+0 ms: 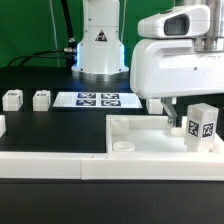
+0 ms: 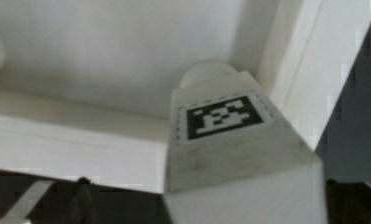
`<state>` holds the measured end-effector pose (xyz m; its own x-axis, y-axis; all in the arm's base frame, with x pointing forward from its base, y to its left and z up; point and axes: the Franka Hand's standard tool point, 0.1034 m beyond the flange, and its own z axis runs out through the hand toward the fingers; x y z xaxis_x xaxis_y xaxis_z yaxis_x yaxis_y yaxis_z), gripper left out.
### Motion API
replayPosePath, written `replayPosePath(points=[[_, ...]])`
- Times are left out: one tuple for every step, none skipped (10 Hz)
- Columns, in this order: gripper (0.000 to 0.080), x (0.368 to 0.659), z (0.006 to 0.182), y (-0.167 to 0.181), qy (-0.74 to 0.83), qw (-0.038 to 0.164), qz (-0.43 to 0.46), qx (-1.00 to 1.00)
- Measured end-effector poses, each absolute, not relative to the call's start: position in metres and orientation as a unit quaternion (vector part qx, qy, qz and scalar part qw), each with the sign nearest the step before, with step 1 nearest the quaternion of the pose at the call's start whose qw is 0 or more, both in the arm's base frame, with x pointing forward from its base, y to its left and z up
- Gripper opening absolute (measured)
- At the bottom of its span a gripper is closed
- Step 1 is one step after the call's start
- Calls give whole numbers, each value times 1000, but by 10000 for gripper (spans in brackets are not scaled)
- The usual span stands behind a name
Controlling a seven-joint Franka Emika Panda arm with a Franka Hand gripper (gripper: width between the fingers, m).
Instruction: Assemble square table
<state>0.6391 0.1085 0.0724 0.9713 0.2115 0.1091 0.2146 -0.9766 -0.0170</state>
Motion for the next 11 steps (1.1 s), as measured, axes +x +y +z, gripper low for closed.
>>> replayPosePath(points=[[649,639,72,108,-103,14,-53,-993],[526,639,71,108,-99,15,-53,-994],[387,639,71,108,-77,16,-52,-995],[289,639,71,108,-46,18,-52,-997],[290,638,71,109,8,21,-50,-998],[290,638,71,109,56,24,-49,-997],[290,638,71,109,67,25,-49,-996],[290,638,71,109,116,28,-48,-992],[290,641,70,111,172,30,-43,-984],[290,642,70,109,225,30,-31,-973],[290,642,70,107,303,29,-12,-952]])
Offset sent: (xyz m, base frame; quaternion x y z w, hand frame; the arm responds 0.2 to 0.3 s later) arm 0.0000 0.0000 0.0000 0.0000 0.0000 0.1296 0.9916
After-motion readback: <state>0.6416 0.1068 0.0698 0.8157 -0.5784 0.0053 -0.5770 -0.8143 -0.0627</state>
